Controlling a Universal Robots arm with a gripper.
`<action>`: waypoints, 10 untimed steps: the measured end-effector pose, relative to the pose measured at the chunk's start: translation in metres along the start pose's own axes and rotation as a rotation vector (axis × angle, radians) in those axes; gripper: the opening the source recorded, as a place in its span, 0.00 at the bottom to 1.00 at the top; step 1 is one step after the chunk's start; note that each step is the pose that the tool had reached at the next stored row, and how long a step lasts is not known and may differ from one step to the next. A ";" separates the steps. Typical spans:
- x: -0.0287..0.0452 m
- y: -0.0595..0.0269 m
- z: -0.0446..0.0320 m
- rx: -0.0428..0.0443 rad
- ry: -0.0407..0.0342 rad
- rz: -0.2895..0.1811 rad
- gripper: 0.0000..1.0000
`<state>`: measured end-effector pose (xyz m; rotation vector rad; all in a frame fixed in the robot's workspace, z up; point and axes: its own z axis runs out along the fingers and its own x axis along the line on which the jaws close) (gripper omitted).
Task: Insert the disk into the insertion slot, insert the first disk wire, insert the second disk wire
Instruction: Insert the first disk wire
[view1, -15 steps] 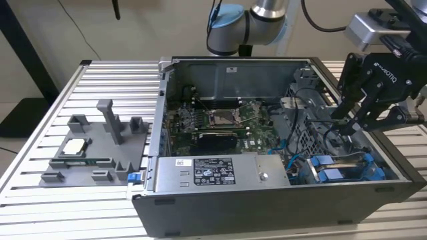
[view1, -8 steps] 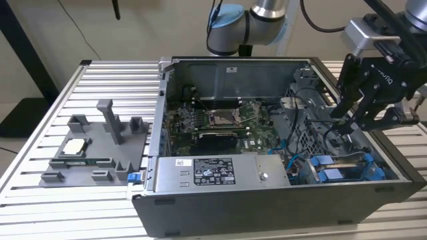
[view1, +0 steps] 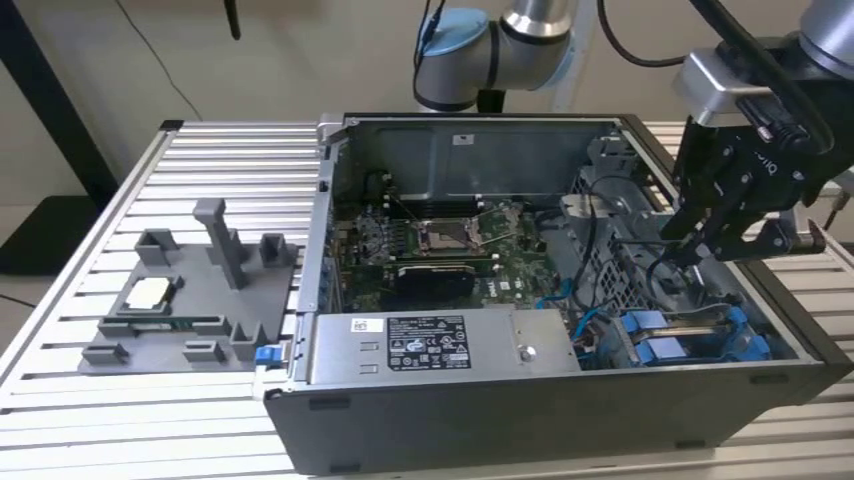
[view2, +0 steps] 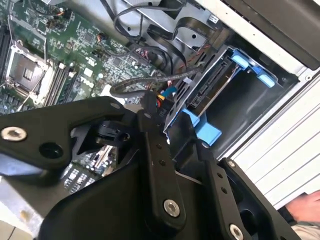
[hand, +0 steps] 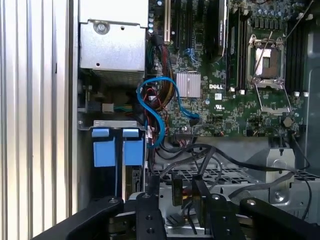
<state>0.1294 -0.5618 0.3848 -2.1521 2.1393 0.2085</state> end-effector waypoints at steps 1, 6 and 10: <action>0.0000 0.0001 0.0002 0.0001 -0.0031 0.000 0.32; 0.0000 0.0003 0.0002 0.0002 -0.0119 0.000 0.19; 0.0000 0.0003 0.0002 0.0003 -0.0144 0.000 0.19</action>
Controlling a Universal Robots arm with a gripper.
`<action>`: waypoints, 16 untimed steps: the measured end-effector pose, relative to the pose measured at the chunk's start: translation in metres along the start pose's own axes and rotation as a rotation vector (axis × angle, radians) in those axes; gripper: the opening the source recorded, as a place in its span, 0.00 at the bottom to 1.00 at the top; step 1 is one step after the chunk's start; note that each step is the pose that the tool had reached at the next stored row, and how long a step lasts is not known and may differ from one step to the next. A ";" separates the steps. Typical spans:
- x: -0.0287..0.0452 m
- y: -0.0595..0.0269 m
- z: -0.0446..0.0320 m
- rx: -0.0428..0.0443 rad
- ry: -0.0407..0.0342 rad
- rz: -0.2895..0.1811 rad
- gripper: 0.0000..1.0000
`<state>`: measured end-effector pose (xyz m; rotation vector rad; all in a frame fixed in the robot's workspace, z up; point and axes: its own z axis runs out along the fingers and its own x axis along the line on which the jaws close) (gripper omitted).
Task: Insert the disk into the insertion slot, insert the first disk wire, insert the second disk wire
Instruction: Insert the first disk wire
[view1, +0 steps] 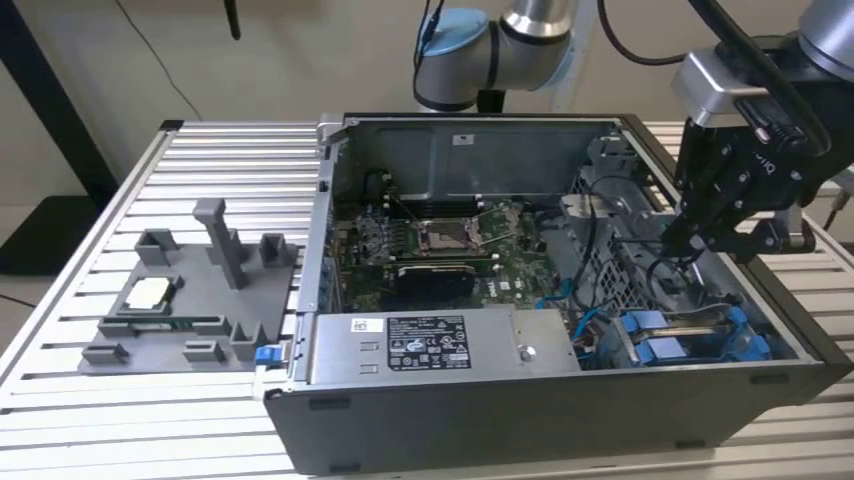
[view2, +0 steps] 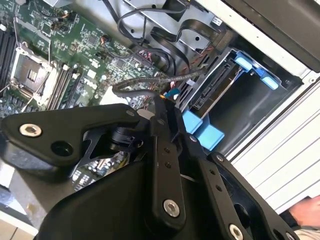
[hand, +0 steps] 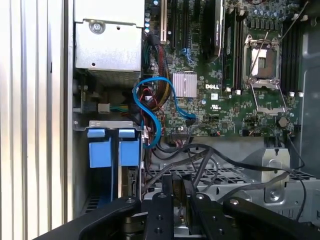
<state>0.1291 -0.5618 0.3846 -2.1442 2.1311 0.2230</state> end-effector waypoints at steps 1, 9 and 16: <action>0.0000 0.0000 0.0000 0.0000 -0.0019 0.000 0.19; 0.0001 0.0000 0.0001 0.0000 -0.0021 0.000 0.19; 0.0004 -0.0001 0.0020 -0.0001 0.0195 0.000 0.19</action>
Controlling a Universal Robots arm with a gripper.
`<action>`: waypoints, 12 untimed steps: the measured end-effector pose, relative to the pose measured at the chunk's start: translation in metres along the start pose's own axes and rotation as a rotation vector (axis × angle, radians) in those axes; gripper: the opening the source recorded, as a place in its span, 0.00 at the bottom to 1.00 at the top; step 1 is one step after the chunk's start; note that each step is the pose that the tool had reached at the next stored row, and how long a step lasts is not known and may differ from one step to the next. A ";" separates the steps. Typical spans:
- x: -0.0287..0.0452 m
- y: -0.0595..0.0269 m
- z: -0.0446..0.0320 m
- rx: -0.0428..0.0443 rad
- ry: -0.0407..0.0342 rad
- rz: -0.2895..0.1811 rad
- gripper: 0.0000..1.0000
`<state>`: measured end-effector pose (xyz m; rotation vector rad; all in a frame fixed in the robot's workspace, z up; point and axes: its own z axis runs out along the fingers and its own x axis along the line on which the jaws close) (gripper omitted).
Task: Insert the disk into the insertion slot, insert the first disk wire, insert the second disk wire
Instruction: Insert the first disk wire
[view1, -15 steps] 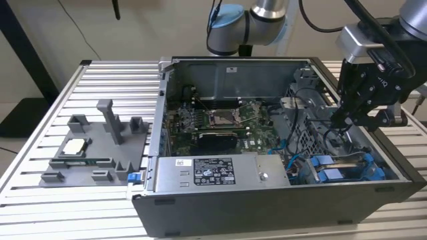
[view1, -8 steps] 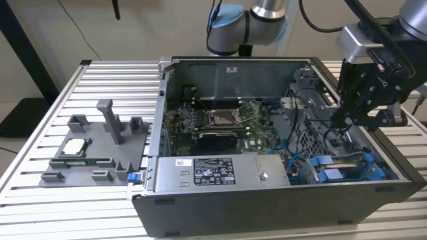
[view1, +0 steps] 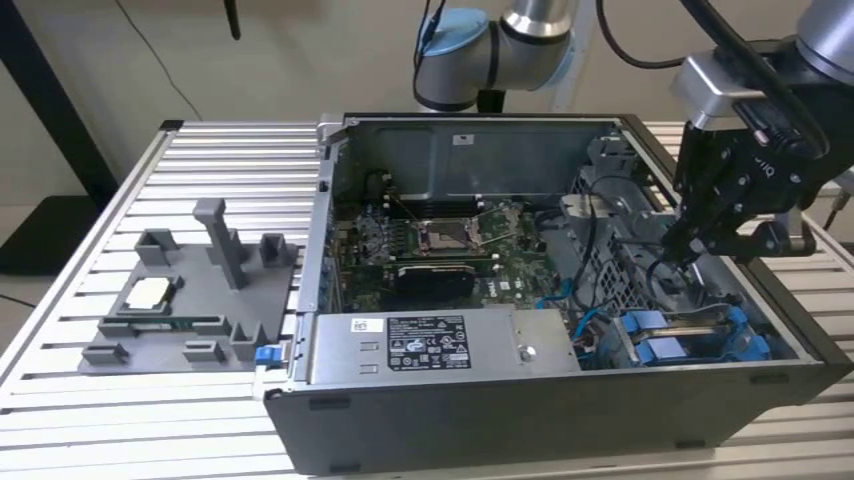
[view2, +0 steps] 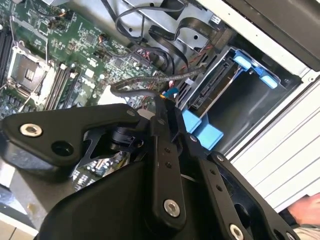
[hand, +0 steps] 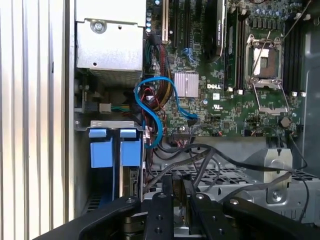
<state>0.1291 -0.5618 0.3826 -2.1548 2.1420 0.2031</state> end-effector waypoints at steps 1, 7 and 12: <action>0.0000 0.0000 0.0003 0.0000 0.0099 0.000 0.19; 0.0004 0.0000 0.0023 -0.0001 0.0554 0.002 0.19; 0.0004 -0.0001 0.0025 -0.0001 0.0556 0.001 0.19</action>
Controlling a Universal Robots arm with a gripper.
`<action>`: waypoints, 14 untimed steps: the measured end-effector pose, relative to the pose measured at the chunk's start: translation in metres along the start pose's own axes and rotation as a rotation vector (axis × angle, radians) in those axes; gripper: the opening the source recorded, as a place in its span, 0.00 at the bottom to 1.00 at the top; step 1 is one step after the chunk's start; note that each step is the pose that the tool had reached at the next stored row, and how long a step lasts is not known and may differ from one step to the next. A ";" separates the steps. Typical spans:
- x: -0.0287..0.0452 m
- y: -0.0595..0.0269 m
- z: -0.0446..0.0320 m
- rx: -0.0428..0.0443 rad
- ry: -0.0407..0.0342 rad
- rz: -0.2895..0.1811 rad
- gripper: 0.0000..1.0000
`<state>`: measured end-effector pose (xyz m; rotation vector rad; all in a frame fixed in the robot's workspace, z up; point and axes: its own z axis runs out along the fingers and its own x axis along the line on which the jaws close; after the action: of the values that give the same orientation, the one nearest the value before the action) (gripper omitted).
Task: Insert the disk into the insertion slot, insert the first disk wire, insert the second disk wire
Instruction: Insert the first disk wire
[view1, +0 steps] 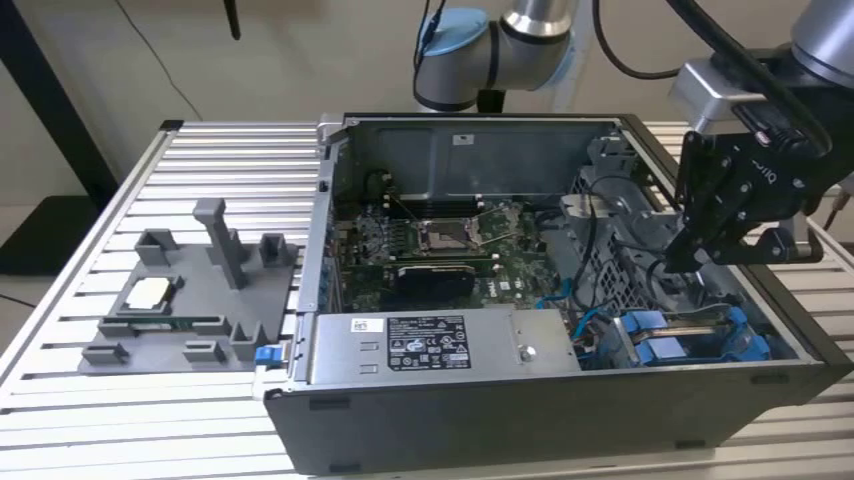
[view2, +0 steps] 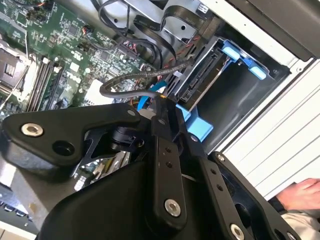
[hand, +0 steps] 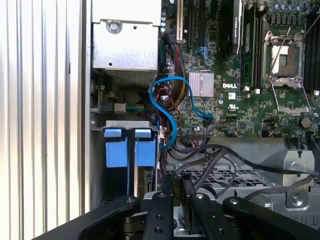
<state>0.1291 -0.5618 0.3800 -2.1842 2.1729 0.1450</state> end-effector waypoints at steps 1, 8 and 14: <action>0.0000 0.0000 0.0004 0.0000 -0.0001 0.000 0.19; 0.0016 -0.0004 0.0067 0.0003 0.0040 0.000 0.19; 0.0023 -0.0013 0.0104 0.0005 0.0321 0.001 0.19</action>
<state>0.1302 -0.5629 0.3694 -2.2005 2.1902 0.1102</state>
